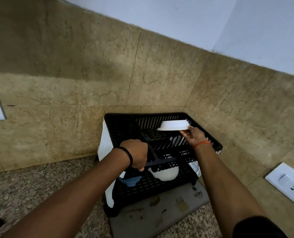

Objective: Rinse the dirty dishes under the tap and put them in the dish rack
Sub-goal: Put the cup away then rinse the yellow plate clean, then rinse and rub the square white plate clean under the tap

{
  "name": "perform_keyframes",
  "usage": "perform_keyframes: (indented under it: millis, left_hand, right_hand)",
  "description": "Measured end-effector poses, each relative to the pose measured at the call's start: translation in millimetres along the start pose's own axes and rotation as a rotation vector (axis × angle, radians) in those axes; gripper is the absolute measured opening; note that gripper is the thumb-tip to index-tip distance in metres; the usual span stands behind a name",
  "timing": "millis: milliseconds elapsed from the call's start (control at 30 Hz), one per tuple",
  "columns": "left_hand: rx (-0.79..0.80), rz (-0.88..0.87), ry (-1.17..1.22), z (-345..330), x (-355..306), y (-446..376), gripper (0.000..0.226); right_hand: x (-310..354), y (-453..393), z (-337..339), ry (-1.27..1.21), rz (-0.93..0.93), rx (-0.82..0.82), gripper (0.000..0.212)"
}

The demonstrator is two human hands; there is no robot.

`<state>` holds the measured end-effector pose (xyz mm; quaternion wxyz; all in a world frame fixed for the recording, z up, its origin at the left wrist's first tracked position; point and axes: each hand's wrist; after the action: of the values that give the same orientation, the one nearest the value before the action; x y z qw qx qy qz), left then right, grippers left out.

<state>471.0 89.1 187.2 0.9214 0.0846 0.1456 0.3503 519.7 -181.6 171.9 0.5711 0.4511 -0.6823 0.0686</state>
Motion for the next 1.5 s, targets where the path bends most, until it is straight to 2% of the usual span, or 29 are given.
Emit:
perform_keyframes:
  millis: [67,167,300,433,533,600,667,733,800,867,1000,1067,1167,1267,1367,1500]
  left_hand:
    - [0.004,-0.002,0.002,-1,1,-2,0.04]
    - [0.01,0.001,0.002,-1,1,-1,0.036]
    - [-0.003,0.003,0.003,-1,1,0,0.032]
    - [-0.019,0.013,0.008,-2,-2,4,0.036]
    - [-0.035,0.017,-0.001,-3,-2,8,0.025]
    - [-0.111,0.014,-0.032,-8,-4,14,0.014]
    - [-0.237,0.034,-0.078,-19,-10,22,0.015]
    - [-0.45,0.052,-0.167,-43,-22,33,0.017]
    - [-0.681,0.032,-0.232,-76,-24,40,0.043]
    - [-0.71,-0.017,-0.199,-112,-25,51,0.068]
    - [-0.822,-0.124,-0.087,-173,-37,77,0.054]
    - [-0.715,-0.141,0.044,-210,-44,89,0.054]
    - [-0.461,0.01,0.315,-261,-47,105,0.059]
    - [-0.283,0.129,0.516,-293,-53,117,0.062]
    - [-0.272,0.233,0.689,-305,-57,122,0.06]
    - [-0.343,0.358,0.888,-311,-54,116,0.046]
  right_hand:
    - [3,-8,0,0.073,0.021,-0.048,0.039]
    - [-1,-15,3,0.324,0.102,-0.164,0.044]
    - [-15,-9,-3,0.705,0.267,-0.253,0.074]
    - [-36,27,0,0.968,0.4,-0.105,0.068]
    - [-49,58,13,1.104,0.474,-0.039,0.059]
    - [-59,88,25,1.108,0.58,-0.024,0.041]
    - [-77,122,40,1.068,0.735,0.01,0.028]
    - [-103,150,61,1.021,0.824,0.036,0.023]
    - [-137,175,85,1.013,0.847,0.082,0.023]
    - [-175,197,115,1.044,0.779,0.123,0.026]
    - [-245,232,177,1.138,0.463,0.073,0.033]
    - [-268,245,202,1.185,0.344,-0.004,0.044]
    - [-289,259,227,1.193,0.2,-0.117,0.06]
    - [-302,271,239,1.142,0.056,-0.159,0.069]
    - [-317,272,249,1.026,-0.036,-0.185,0.062]
    - [-338,265,262,0.757,-0.062,-0.228,0.033]
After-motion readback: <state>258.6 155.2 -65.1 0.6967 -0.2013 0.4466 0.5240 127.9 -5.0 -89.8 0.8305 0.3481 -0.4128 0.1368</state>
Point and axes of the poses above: each hand's wrist, its own y-axis away from the middle knuckle, its own z-axis out of the back of the hand, x = y × z, and after that the axes turned 7 degrees about -z, right-handed
